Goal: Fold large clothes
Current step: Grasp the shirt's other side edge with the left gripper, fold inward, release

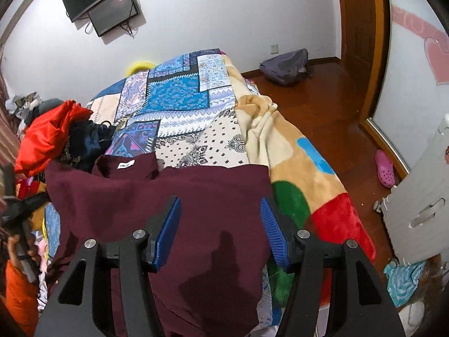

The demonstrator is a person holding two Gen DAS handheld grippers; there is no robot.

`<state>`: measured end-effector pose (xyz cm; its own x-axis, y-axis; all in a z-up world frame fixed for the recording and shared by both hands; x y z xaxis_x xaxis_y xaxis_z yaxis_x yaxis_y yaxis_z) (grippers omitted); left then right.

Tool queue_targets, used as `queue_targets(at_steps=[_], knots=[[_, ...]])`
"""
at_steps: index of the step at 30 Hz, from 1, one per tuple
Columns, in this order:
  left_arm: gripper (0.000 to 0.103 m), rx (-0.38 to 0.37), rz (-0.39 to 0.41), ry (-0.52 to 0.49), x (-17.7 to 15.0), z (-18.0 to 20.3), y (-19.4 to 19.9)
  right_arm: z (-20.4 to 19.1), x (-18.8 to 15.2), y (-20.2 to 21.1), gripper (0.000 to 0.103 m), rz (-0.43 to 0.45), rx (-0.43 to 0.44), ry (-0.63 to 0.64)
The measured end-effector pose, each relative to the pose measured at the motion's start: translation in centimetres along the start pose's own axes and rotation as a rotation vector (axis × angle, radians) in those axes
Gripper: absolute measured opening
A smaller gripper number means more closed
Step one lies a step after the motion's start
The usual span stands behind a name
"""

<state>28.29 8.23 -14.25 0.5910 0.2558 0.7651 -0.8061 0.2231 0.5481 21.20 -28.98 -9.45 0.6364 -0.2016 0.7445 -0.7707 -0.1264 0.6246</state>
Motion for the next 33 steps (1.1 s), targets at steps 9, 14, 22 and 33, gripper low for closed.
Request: queue_targets(at_steps=[9,14,22,33], knots=[[0.006,0.039,0.278,-0.045,6.5,0.1,11.5,-1.1,-0.2,-0.5,0.055,0.007,0.054,0.005],[0.007,0.195,0.241,-0.143,3.5,-0.8,10.6,-1.3,-1.3,-1.5,0.055,-0.034,0.086,-0.01],[0.016,0.308,-0.156,-0.149,-8.0,-6.9,3.8,-0.9,-3.9,-4.5,0.055,-0.131,0.032,0.05],[0.028,0.198,-0.305,0.003,-11.1,-10.1,3.9,-0.4,-3.0,-3.4,0.055,-0.138,0.037,0.028]])
Point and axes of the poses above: each gripper's, at about its wrist camera, not at the fingertips, and y roughly against the way its jaws point, z to its right, x to its top, the point moved 1 cm from there along -y, roughly the way its jaws point, and after that the axes turned 11 degrees about z, right-handed, at the moved point
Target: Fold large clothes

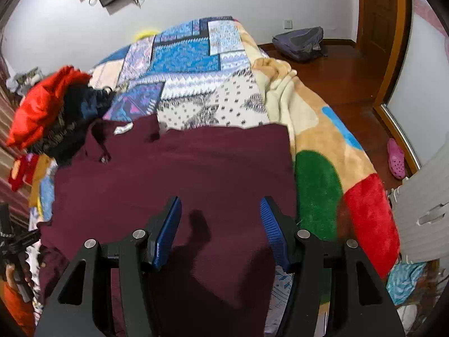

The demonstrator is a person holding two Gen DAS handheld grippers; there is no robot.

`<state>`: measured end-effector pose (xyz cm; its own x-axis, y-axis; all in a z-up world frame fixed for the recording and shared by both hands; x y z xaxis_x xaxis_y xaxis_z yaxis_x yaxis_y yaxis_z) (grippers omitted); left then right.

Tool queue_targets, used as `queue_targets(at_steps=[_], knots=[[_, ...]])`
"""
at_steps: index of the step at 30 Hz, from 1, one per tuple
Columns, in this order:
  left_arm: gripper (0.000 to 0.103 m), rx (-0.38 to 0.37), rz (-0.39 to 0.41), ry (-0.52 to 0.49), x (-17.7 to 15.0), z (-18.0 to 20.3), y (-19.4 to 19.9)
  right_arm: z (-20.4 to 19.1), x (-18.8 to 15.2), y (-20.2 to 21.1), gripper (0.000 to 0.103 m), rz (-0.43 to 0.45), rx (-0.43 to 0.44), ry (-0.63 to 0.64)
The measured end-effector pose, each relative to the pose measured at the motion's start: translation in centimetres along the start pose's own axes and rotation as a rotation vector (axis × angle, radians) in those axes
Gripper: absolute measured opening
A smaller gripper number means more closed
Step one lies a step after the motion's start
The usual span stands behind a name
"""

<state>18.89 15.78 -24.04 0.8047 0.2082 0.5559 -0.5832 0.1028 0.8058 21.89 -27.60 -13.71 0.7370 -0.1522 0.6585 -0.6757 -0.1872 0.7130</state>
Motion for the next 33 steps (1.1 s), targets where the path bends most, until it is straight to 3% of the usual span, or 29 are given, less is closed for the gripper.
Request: queue_targets(at_steps=[2,3,4,6,10,14,18,20,23,27,28,29,31,32,33], knots=[[0.045,0.004,0.032,0.013,0.8,-0.6,1.4,0.4,0.5,0.6,0.055,0.021,-0.003,-0.013],[0.063,0.053,0.073,0.014,1.3,-1.0,2.4,0.6,0.7,1.0,0.055,0.034,-0.008,-0.019],[0.068,0.083,0.103,0.01,1.8,-1.3,3.2,1.0,1.0,1.6,0.055,0.051,-0.018,-0.028],[0.071,0.154,0.193,-0.014,2.8,-2.0,5.0,1.5,1.3,2.1,0.055,0.065,-0.023,-0.045],[0.08,0.178,0.227,0.026,4.8,-5.0,4.8,2.8,1.7,2.1,0.055,0.074,-0.039,-0.085],[0.08,0.084,0.165,0.135,6.1,-8.1,0.8,3.6,1.4,0.8,0.055,0.036,-0.015,-0.147],[0.08,-0.004,0.086,0.199,6.1,-8.9,-4.3,4.4,0.6,-1.0,0.055,-0.027,0.051,-0.246],[0.08,-0.014,0.04,0.211,6.3,-9.2,-7.0,4.4,0.4,-1.8,0.055,-0.04,0.042,-0.252],[0.079,-0.007,0.021,0.211,6.6,-9.6,-9.2,4.7,0.4,-2.8,0.056,-0.057,0.037,-0.257],[0.079,-0.016,0.07,0.164,7.4,-8.9,-9.7,5.5,0.4,-4.6,0.056,-0.101,0.058,-0.287],[0.075,-0.014,0.075,0.157,7.5,-8.7,-9.9,5.6,0.5,-4.9,0.055,-0.1,0.057,-0.292],[0.07,-0.013,0.079,0.151,7.7,-8.5,-10.0,5.6,0.7,-5.0,0.048,-0.087,0.058,-0.296],[0.033,-0.027,0.077,0.133,8.0,-7.7,-10.4,5.3,1.2,-4.9,0.034,-0.054,0.037,-0.279],[0.029,-0.028,0.074,0.128,8.2,-7.5,-10.5,5.0,1.6,-4.6,0.022,-0.033,0.014,-0.266],[0.022,0.011,0.081,0.109,8.3,-7.1,-10.6,4.7,2.0,-4.4,0.017,-0.015,-0.006,-0.244]])
Point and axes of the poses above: each gripper's, at about its wrist camera, not at the fingertips, and y roughly against the way its jaws point, z to its right, x to its top, the point moved 1 cm from there along -y, roughly the way its jaws point, and after that the axes turned 11 degrees about z, right-handed, at the moved point
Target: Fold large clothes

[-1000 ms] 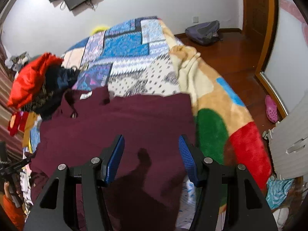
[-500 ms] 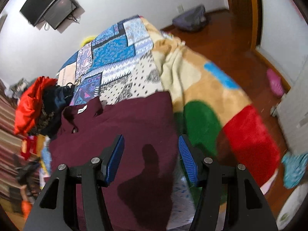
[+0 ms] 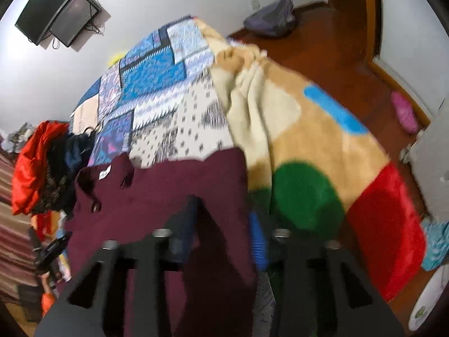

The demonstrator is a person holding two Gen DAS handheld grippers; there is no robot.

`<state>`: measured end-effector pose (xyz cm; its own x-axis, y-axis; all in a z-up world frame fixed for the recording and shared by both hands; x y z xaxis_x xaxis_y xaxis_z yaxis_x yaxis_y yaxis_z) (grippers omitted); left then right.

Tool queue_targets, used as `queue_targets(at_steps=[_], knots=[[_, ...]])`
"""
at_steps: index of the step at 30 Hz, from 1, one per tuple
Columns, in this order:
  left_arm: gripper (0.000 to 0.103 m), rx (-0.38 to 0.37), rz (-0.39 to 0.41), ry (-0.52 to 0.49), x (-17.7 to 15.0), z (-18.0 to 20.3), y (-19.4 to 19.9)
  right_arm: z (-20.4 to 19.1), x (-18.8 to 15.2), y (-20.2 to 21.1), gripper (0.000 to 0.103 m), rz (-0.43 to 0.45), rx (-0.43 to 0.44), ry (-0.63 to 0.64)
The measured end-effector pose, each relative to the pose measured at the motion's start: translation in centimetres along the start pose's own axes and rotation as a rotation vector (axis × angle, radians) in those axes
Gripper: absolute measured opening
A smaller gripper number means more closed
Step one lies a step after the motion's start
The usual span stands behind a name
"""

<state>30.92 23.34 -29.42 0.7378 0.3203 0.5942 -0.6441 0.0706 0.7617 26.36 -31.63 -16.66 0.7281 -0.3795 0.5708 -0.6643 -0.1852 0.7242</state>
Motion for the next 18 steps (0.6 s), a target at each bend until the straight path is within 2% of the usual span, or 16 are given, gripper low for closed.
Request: queue_targets(at_steps=[3,4,7,14,16,18], knots=[[0.007,0.041,0.019,-0.032,0.3,0.5,0.1,-1.2,0.8,0.5,0.009,0.036,-0.019,0.069],[0.005,0.039,0.025,-0.031,0.4,0.7,0.4,-1.8,1.2,0.9,0.007,0.052,-0.021,0.098],[0.003,0.042,0.086,-0.036,1.3,1.2,2.7,-3.4,2.7,1.5,0.006,0.096,-0.019,0.17],[0.003,0.028,0.223,-0.052,4.8,2.6,8.5,-9.3,7.2,2.5,0.006,0.182,0.059,0.327],[0.003,0.058,0.254,-0.071,5.6,2.9,9.2,-10.8,8.6,2.1,0.006,0.198,0.067,0.359],[0.003,0.121,0.274,-0.085,6.1,2.3,9.0,-11.5,9.2,0.8,0.006,0.206,0.044,0.375]])
Point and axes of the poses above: each gripper's, at about its wrist camera, not at the fingertips, and y roughly against the way its jaws point, z to its right, x to its top, the point moved 1 cm from there along -y, roughly the way its jaws point, and after that the axes turned 11 degrees about z, right-handed, at the moved point
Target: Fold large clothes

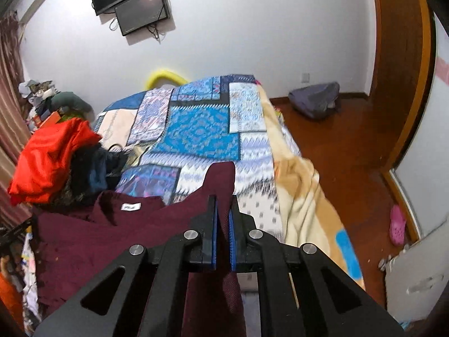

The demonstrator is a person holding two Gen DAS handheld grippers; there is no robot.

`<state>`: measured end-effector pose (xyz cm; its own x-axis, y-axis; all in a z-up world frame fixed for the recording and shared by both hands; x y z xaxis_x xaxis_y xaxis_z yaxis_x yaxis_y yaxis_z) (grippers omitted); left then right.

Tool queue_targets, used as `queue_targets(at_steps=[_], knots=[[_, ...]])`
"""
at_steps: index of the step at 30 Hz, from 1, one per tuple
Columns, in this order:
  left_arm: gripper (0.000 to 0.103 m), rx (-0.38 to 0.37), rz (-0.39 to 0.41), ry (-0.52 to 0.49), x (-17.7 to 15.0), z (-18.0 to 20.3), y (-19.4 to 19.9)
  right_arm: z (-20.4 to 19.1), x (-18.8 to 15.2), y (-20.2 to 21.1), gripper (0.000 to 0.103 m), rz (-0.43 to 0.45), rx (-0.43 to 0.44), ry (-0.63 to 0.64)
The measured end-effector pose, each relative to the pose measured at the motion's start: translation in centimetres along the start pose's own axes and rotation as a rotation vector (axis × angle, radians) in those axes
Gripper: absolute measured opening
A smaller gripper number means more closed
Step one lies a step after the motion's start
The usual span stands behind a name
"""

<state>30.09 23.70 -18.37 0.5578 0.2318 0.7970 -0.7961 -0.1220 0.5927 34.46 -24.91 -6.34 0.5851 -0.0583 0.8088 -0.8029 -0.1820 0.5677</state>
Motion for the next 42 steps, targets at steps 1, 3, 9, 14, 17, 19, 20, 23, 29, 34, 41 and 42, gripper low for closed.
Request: queue_targets(at_steps=[1,3,9,14,17,19,20,23,29,34,41,42], knots=[[0.003,0.013,-0.007,0.003,-0.2,-0.8,-0.2,0.1,-0.1,-1.0,0.006,-0.01,-0.014,0.01],[0.003,0.066,-0.056,0.02,-1.2,-2.1,-2.4,0.8,-1.0,-3.3,0.006,-0.061,-0.04,0.0],[0.003,0.094,-0.215,0.055,-5.1,-4.6,-5.6,3.1,-5.8,-8.7,0.009,-0.273,-0.218,0.11],[0.005,0.023,-0.234,0.026,-5.5,-2.8,-3.6,4.1,-5.5,-6.1,0.014,-0.267,-0.243,0.099],[0.028,-0.054,-0.217,-0.012,-5.2,-0.1,-1.2,4.3,-4.4,-3.4,0.025,-0.235,-0.211,0.051],[0.052,-0.1,-0.187,-0.062,-5.0,2.4,1.0,3.4,-4.0,-0.8,0.045,-0.195,-0.146,0.043],[0.054,-0.114,-0.174,-0.078,-4.9,3.2,1.8,2.8,-4.0,0.2,0.057,-0.178,-0.112,0.036],[0.062,-0.175,-0.159,-0.134,-5.1,6.5,3.9,0.7,-4.5,3.0,0.064,-0.135,-0.021,0.046],[0.08,-0.203,-0.216,-0.194,-8.0,10.2,3.2,-1.4,-9.0,4.4,0.071,-0.167,-0.018,0.117],[0.088,-0.174,-0.272,-0.302,-12.8,11.3,1.8,0.9,-15.1,2.8,0.074,-0.269,-0.076,0.103],[0.096,-0.102,-0.247,-0.255,-13.7,8.1,2.6,6.1,-16.3,4.2,0.082,-0.255,-0.091,-0.109],[0.096,-0.066,-0.25,-0.262,-13.8,7.6,2.7,6.2,-16.3,4.4,0.082,-0.255,-0.096,-0.114]])
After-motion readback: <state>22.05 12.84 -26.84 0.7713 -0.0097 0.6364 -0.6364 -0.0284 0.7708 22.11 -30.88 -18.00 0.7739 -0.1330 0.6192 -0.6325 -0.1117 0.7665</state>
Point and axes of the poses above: each gripper's, at about its wrist camera, not at the fingertips, and y roughly against the way its jaws point, z to its right, x to its top, the point moved 1 cm from there along -y, roughly the way its jaws point, and after that the axes turned 11 degrees about z, right-handed, at the moved point
